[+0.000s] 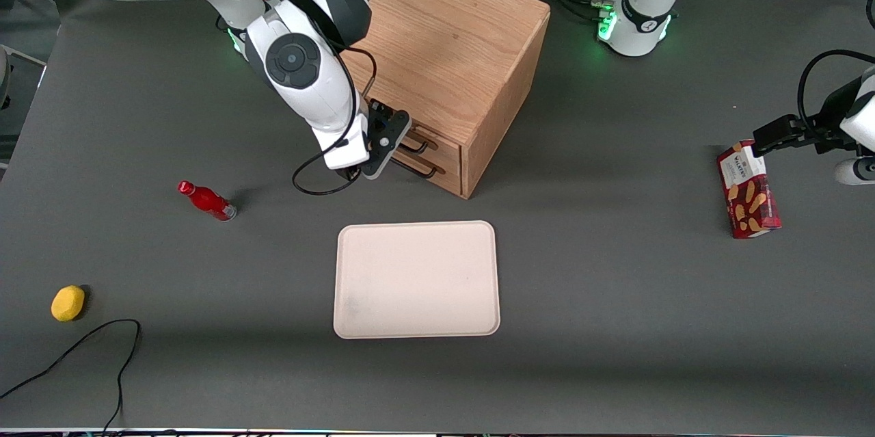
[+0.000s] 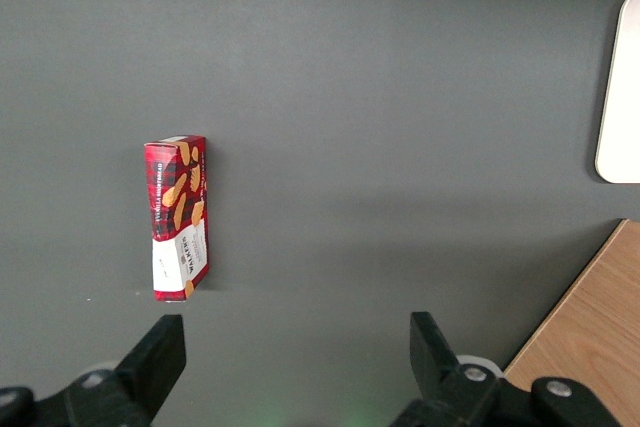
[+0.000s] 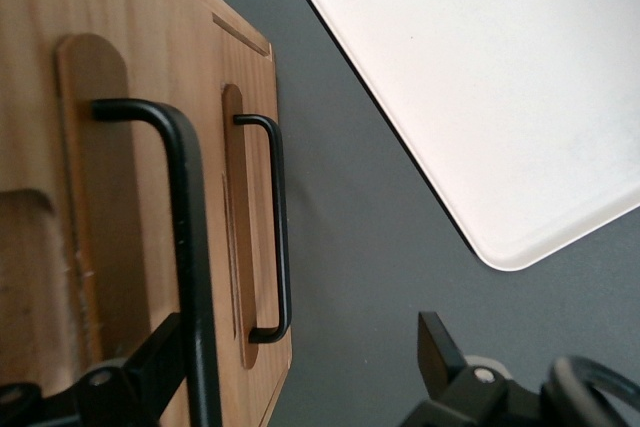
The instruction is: Open upper drawer
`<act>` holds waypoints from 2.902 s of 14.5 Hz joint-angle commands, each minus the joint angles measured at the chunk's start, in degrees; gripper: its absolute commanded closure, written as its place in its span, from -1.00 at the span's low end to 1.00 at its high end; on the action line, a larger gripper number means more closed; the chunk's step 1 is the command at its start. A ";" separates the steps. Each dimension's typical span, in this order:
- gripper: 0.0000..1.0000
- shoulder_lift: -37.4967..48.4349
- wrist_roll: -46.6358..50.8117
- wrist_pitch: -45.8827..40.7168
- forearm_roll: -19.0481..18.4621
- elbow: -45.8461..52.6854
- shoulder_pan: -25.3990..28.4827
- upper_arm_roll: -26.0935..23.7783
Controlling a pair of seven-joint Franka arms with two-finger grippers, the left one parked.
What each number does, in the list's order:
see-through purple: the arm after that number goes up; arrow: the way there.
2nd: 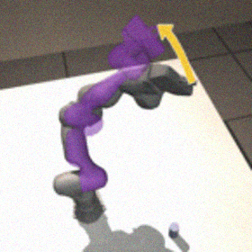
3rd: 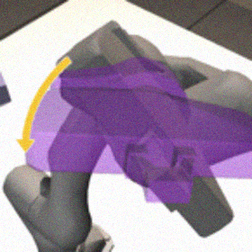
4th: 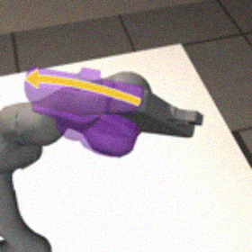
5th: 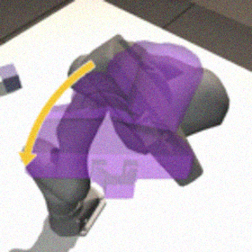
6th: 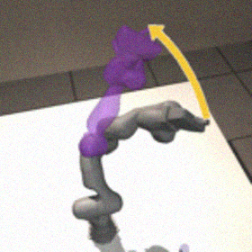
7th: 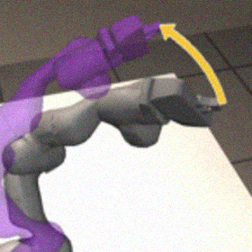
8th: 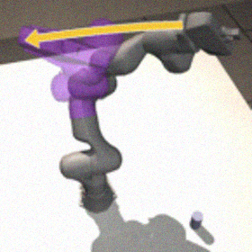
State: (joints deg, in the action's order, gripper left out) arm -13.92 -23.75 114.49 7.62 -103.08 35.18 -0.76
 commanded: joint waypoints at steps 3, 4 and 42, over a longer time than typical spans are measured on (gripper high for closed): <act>-1.00 -0.23 -0.95 1.44 -0.67 -0.46 0.76 0.58; -1.00 -0.41 -0.95 1.52 -0.76 -0.37 0.76 0.58; -1.00 -5.60 -9.82 0.91 1.00 8.24 -4.86 1.11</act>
State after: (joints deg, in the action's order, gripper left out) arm -18.54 -31.02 116.57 7.54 -96.64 31.07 0.32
